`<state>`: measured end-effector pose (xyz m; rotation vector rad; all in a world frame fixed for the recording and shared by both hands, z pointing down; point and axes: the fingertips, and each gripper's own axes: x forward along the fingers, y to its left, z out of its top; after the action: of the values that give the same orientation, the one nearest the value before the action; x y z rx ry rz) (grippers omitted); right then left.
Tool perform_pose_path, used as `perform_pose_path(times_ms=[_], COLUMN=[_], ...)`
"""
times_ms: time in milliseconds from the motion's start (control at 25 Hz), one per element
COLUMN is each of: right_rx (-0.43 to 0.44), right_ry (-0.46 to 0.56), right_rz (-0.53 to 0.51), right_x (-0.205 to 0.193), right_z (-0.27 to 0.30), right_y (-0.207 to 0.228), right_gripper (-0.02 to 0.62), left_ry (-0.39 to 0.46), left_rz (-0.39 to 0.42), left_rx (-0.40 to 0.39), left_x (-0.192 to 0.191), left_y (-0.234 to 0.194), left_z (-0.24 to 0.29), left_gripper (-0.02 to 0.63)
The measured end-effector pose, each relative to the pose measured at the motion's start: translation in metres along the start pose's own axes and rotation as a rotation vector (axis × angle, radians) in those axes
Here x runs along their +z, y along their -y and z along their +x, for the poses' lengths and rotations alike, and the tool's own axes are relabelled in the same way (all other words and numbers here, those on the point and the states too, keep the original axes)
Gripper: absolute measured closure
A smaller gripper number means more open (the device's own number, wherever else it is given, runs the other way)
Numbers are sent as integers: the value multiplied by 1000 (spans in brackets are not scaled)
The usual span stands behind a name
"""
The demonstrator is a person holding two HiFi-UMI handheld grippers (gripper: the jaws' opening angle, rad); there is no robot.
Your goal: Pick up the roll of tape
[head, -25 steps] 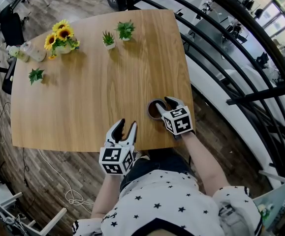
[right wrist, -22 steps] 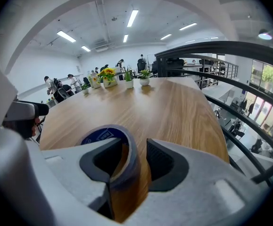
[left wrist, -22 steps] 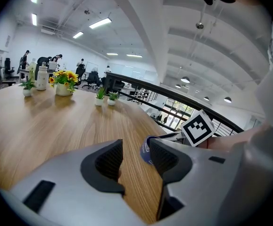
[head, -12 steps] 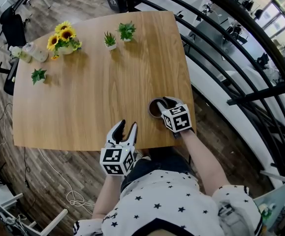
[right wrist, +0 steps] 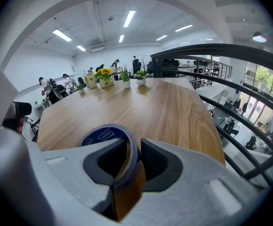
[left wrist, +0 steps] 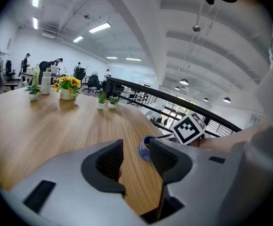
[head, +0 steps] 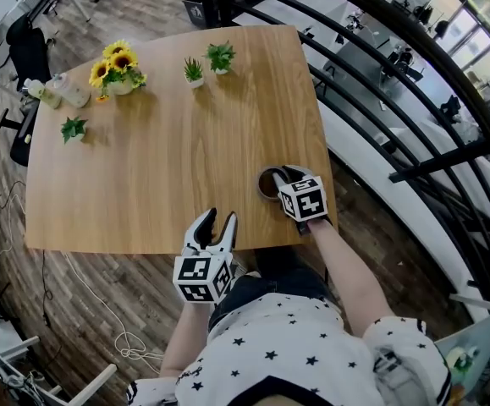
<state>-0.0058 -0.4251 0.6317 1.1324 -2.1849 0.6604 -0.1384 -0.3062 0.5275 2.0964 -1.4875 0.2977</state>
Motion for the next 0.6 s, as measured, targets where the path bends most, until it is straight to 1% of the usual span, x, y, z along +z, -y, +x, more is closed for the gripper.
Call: perform_pose_path(times_ms=[360,600], right_rx=[-27,-39], right_ry=[30,73], right_rz=[-1,0], right_x=[-11,-10], right_z=[-32,-54], right_y=[-19,-33], right_gripper=[505,509], left_ry=[25,40], left_rz=[10,16], left_rx=[-15,-27], left_x=[-6,-8], left_y=[11,16], left_z=[-32,-51], left_gripper=[439,439])
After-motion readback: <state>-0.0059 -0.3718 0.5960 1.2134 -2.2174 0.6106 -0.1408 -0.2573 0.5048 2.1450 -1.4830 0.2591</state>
